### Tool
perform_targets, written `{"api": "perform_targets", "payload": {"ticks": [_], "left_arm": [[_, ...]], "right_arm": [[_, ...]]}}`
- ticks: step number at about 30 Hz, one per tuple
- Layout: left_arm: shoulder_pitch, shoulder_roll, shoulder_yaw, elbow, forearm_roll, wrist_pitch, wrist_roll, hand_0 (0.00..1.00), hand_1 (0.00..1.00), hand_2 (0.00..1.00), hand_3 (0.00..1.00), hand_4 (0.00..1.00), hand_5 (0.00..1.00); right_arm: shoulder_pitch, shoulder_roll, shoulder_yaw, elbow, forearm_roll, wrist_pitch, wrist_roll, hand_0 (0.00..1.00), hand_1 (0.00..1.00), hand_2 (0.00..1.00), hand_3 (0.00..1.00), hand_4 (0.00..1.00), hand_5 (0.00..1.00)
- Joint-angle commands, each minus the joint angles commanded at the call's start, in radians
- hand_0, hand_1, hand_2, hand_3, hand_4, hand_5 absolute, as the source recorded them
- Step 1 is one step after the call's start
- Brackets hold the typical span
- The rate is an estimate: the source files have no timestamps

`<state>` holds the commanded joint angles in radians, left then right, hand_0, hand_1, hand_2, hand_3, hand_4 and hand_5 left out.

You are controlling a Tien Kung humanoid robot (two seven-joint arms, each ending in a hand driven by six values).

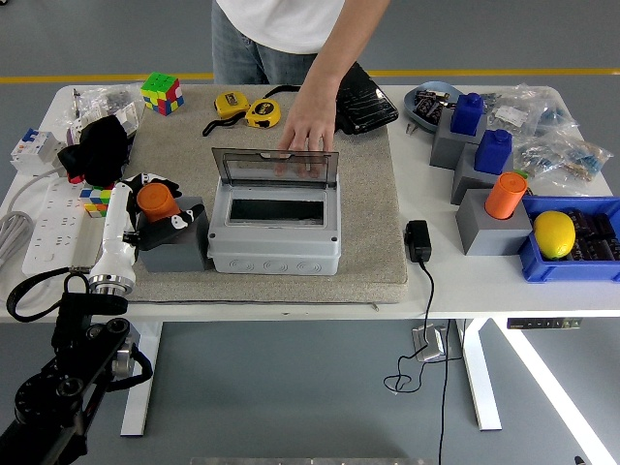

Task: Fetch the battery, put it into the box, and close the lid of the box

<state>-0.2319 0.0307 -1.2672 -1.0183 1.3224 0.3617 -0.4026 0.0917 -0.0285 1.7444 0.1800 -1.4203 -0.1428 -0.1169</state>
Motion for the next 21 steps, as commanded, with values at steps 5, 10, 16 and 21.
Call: {"api": "perform_targets", "payload": {"ticks": [5, 10, 16, 21], "left_arm": [[0.001, -0.002, 0.004, -0.001, -0.003, 0.016, -0.004, 0.215, 0.373, 0.354, 0.334, 0.961, 0.002], [0.001, -0.003, 0.004, 0.001, 0.0, 0.027, -0.004, 0.215, 0.373, 0.354, 0.334, 0.961, 0.002], [0.0, -0.003, 0.006, 0.002, 0.007, 0.035, -0.003, 0.144, 0.188, 0.23, 0.251, 0.958, 0.002], [0.0, -0.003, 0.007, 0.002, 0.011, 0.043, -0.002, 0.081, 0.124, 0.185, 0.183, 0.954, 0.002]], "right_arm": [[0.0, 0.0, 0.002, 0.0, 0.0, 0.0, 0.0, 0.824, 0.79, 0.763, 0.797, 0.998, 0.998], [0.0, 0.001, 0.001, 0.0, 0.001, 0.0, 0.001, 0.824, 0.79, 0.763, 0.797, 0.998, 0.998], [0.001, 0.001, 0.0, 0.0, 0.002, 0.0, 0.001, 0.824, 0.79, 0.763, 0.797, 0.998, 0.998], [0.001, 0.001, 0.002, 0.0, 0.001, 0.0, 0.001, 0.825, 0.791, 0.763, 0.797, 0.998, 0.998]]}}
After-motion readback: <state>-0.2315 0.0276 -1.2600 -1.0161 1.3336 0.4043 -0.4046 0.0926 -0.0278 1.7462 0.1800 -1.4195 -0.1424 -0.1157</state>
